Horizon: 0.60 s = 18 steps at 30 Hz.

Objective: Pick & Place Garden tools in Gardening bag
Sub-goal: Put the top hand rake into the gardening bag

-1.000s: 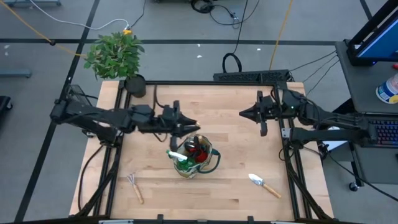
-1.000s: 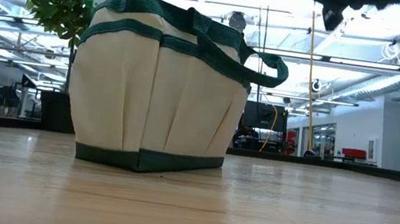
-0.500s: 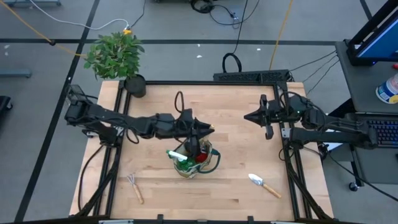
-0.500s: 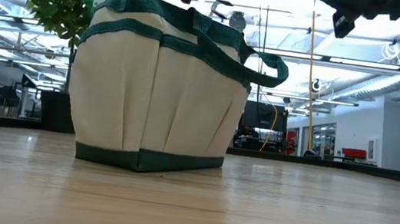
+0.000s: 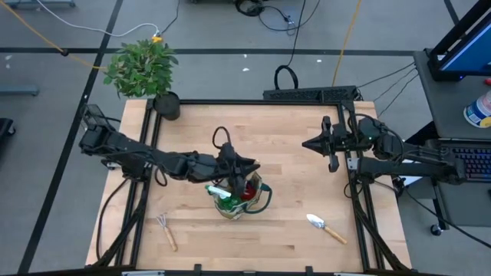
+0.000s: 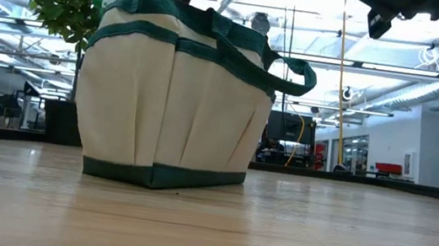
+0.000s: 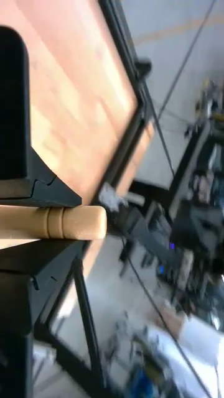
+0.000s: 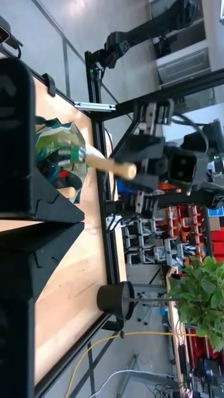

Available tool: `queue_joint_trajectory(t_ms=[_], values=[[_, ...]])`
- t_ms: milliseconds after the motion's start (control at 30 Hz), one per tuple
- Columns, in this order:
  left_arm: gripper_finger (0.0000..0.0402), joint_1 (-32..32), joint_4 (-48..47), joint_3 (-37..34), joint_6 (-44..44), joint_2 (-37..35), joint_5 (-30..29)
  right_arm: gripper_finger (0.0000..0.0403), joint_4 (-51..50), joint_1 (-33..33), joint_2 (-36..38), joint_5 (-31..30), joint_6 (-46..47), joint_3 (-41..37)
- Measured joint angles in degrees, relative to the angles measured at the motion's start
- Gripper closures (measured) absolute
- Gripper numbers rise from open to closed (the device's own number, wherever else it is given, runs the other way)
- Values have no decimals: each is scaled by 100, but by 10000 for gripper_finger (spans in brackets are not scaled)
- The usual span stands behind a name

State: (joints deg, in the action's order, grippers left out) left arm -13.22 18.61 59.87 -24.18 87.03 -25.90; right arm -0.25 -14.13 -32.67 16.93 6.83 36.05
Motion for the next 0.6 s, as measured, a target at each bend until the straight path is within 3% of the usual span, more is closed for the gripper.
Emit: queue_joint_trajectory(t_ms=[600], values=[[335, -50, 252, -62, 3, 163, -861, 403, 0, 0, 0, 170, -12, 0]])
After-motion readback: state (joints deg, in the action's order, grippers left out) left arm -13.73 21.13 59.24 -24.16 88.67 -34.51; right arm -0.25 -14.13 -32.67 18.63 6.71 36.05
